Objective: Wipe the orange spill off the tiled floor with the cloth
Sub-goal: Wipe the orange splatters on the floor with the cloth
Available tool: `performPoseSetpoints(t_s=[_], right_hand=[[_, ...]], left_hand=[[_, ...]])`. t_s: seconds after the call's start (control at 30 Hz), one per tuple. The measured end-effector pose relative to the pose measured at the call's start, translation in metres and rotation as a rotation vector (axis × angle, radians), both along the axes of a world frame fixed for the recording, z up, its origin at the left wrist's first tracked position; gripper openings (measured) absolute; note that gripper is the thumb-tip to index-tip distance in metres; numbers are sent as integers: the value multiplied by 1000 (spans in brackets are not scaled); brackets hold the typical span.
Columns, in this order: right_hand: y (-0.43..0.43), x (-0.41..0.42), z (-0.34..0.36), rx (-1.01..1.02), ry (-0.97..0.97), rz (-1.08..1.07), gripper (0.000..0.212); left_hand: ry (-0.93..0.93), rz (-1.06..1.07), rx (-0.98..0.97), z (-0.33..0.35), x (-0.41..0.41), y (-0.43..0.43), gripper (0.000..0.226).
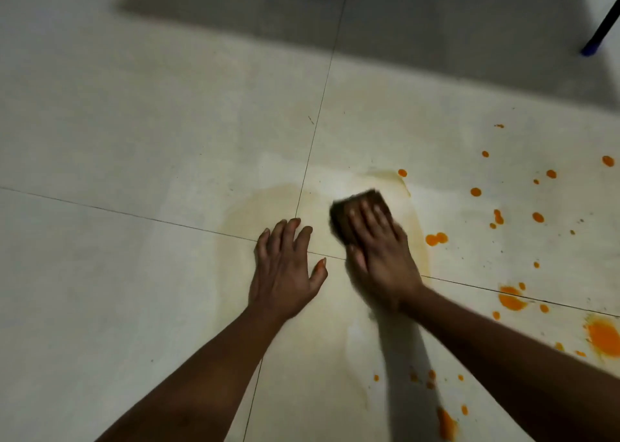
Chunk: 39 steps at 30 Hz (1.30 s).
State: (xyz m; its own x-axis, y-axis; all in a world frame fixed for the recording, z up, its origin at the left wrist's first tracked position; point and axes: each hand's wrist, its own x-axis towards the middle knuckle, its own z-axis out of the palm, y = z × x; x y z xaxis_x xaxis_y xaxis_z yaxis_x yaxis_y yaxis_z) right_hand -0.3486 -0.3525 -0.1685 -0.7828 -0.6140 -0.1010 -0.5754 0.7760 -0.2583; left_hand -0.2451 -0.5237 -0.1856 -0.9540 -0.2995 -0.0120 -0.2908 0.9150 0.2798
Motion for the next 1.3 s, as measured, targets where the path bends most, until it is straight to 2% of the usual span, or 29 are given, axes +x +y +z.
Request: performPoseSetpoints(t_s=[0.07, 0.1, 0.13, 0.23, 0.27, 0.3, 0.37, 0.43, 0.47, 0.53, 0.6, 0.67, 0.73, 0.77, 0.8, 0.83, 0.9, 0.93, 0.97, 1.0, 1.07, 1.1, 1.13, 1.17, 1.23, 1.27, 1.3], right_hand=[[54, 51, 5, 9, -16, 216, 67], [71, 48, 3, -10, -20, 237, 68], [70, 31, -2, -13, -14, 199, 67], [2, -44, 3, -28, -35, -215, 70], [-12, -41, 5, -14, -55, -231, 70], [-12, -24, 3, -15, -61, -163, 69], [28, 28, 3, -6, -29, 104, 69], [79, 28, 9, -56, -39, 185, 71], [87, 7, 5, -50, -41, 114, 70], [53, -57, 5, -38, -13, -170, 72], [-2, -85, 7, -10, -44, -252, 77], [-18, -53, 1, 6, -29, -50, 74], [21, -7, -1, 8, -16, 246, 68], [47, -5, 2, -16, -18, 311, 68], [60, -18, 1, -45, -13, 287, 68], [58, -42, 2, -36, -15, 168, 69], [19, -100, 7, -39, -15, -208, 74], [-6, -111, 8, -20, -37, -268, 78], [-18, -100, 5, -15, -45, -198, 79], [-19, -79, 0, -4, -46, -30, 76], [29, -23, -8, 17, -7, 404, 68], [61, -18, -5, 8, 8, 499, 67], [81, -28, -4, -21, 3, 487, 68], [88, -45, -2, -11, 11, 341, 69], [78, -76, 7, -40, -13, -84, 70], [77, -66, 4, -43, -11, -114, 69], [84, -40, 3, -35, -9, -9, 67]], left_hand=[[-23, 1, 1, 1, 1, 0, 61], [-28, 0, -3, 2, 1, 1, 61], [-34, -1, -4, 2, 0, 0, 62], [-28, 11, -11, 0, 1, 0, 62], [-31, 10, -13, -1, 1, 0, 62], [-32, 11, -13, -1, 2, -1, 62], [-31, 10, -9, 0, 1, -1, 61], [-31, 11, -5, 1, 0, 0, 62], [-28, 10, -6, 1, 0, 1, 62], [-21, 14, -8, 0, 0, 0, 62], [-20, 15, -17, -2, 0, 0, 62], [-18, 12, -17, -1, 0, 1, 62], [-24, 6, -17, 0, 1, 0, 61], [-30, 2, -16, 0, 0, 1, 61], [-31, 4, -17, 0, 0, 1, 61], [-30, 8, -18, -1, 0, 0, 61], [-27, 11, -19, -2, 0, 0, 61], [-25, 12, -19, -2, -1, -1, 61], [-32, 12, -18, -2, 0, 0, 61], [-36, 11, -16, -2, 0, -1, 61], [-26, 10, -4, 0, 1, -1, 61], [-23, 7, -2, 0, 0, -1, 61], [-24, 8, -6, 0, 0, -1, 61], [-22, 10, -7, 0, -1, -2, 61], [-9, 12, 7, 0, 0, -2, 61], [1, 9, 9, 0, 0, -2, 61], [4, 1, 5, 1, 1, -1, 61]])
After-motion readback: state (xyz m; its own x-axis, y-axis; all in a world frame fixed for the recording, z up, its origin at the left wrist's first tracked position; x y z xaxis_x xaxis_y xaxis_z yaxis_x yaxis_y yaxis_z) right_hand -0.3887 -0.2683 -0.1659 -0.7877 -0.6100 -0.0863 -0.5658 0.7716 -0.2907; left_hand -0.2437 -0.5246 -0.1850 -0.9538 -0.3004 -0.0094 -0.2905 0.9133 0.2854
